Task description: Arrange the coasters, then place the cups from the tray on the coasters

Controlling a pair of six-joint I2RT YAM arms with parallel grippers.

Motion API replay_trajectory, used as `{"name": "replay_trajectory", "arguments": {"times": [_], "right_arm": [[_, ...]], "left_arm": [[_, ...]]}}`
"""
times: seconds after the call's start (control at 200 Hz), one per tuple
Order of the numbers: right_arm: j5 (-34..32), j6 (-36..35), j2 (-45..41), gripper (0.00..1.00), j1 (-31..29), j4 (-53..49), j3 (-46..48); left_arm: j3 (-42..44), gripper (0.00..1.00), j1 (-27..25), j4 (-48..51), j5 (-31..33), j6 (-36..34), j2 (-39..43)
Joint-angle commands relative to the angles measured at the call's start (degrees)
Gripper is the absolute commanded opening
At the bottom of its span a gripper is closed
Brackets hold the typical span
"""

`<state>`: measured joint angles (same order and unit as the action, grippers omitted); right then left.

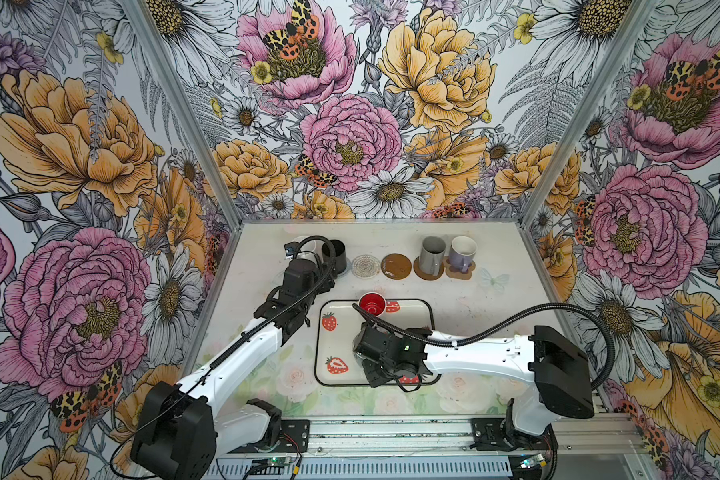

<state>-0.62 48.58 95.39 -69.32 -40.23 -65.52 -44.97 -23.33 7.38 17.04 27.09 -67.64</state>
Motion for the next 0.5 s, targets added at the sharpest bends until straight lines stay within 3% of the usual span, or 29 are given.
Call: {"name": "replay_trajectory", "arguments": {"times": [0.0,0.495], "right_arm": [[0.4,-0.15,1.24,0.0,0.15,1.2,0.52],[-0.72,0.03,-5.26,0.0,-0.09,0.06,3.87]], "left_arm": [[0.41,0.76,0.66,-1.31,-1.13,0.24,-0.13],[0.72,0.76,0.91,-1.29,-1.31,0.25,0.31]]}}
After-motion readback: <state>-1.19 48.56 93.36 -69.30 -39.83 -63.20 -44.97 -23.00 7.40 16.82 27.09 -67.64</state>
